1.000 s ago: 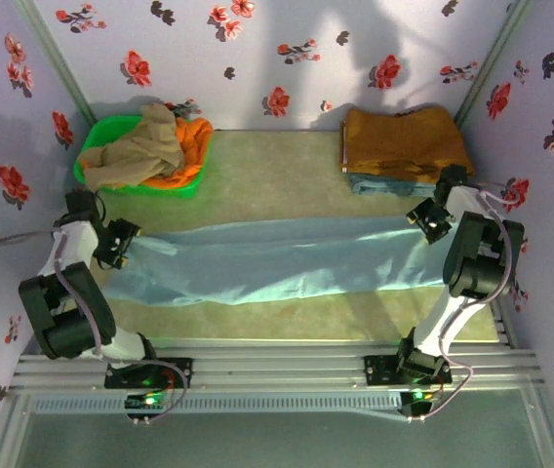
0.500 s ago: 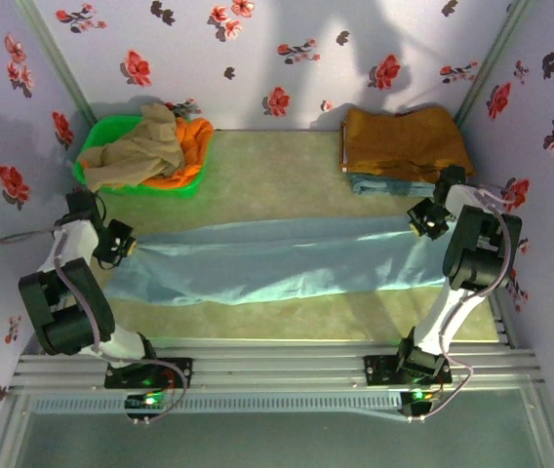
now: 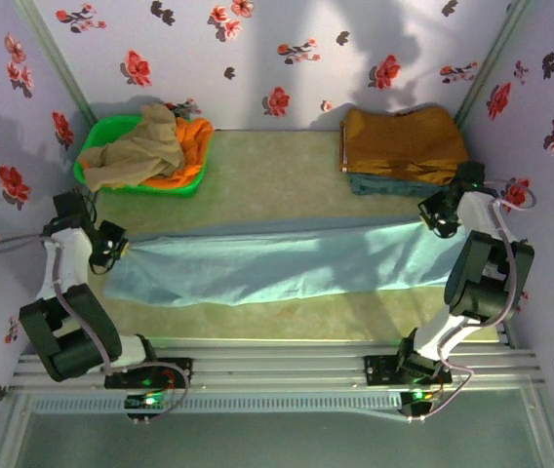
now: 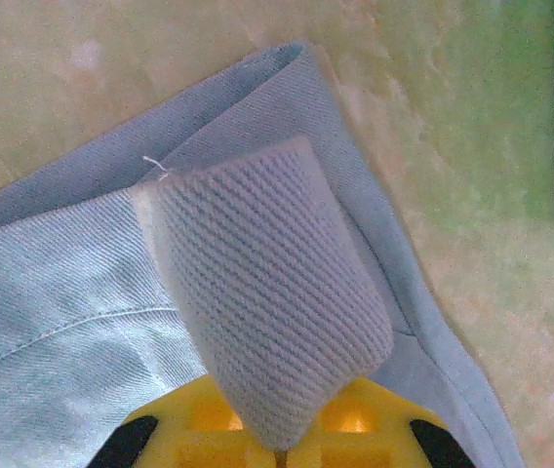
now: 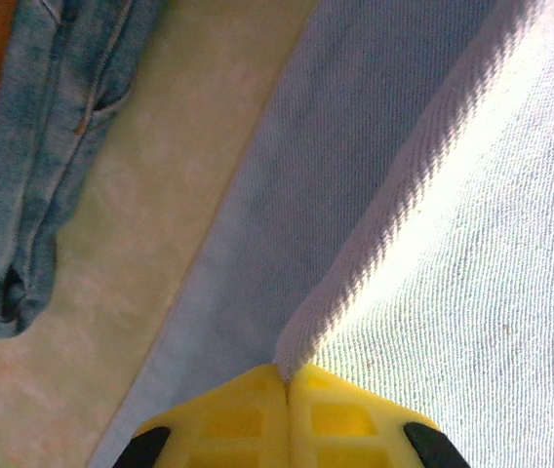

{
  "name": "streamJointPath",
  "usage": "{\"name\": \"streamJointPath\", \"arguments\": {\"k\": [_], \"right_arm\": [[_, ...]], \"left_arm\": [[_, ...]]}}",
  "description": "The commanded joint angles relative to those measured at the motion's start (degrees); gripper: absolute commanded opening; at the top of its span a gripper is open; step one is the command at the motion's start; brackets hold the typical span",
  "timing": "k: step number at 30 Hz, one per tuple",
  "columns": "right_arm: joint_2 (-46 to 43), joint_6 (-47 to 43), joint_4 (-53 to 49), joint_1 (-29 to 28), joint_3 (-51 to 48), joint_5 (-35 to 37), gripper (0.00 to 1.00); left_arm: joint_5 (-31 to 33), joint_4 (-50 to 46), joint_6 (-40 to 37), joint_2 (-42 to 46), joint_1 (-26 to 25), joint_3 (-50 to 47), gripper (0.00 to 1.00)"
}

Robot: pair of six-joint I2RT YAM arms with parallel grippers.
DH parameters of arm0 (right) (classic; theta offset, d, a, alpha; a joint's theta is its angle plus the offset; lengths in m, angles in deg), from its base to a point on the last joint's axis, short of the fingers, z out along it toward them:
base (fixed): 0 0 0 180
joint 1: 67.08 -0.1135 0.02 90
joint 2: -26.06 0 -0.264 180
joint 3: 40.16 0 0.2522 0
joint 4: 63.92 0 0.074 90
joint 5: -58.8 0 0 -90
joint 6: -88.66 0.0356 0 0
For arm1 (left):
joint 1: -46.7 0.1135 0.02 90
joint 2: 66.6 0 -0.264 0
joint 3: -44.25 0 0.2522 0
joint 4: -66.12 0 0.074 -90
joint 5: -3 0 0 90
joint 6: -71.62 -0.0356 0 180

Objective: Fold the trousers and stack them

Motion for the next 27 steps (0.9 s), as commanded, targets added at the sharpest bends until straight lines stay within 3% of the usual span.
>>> {"name": "streamJointPath", "arguments": {"k": [1,11,20,27], "right_arm": [[-3.72,0.84,0.88,2.00,0.63,0.90,0.00],[-8.41,0.14,-1.84,4.42,3.58,-0.06,0.00],[-4.89,-0.26,-2.07,5.13,8.59,-0.78,0.00],[5.17,-0.22,-1.34,4.87,12.58,-2.18,0.00]], "left_arm": [[0.45,-3.04,-2.68,2.55,1.38,3.42,0.00],[-1.22,-6.20,-5.62,6.19,2.90,6.03,0.00],[-1.56,-4.69,-5.78,3.02,4.13,7.01,0.00],[-2.01,-0.54,-3.93,-4.28,3.85,7.52,0.00]]}}
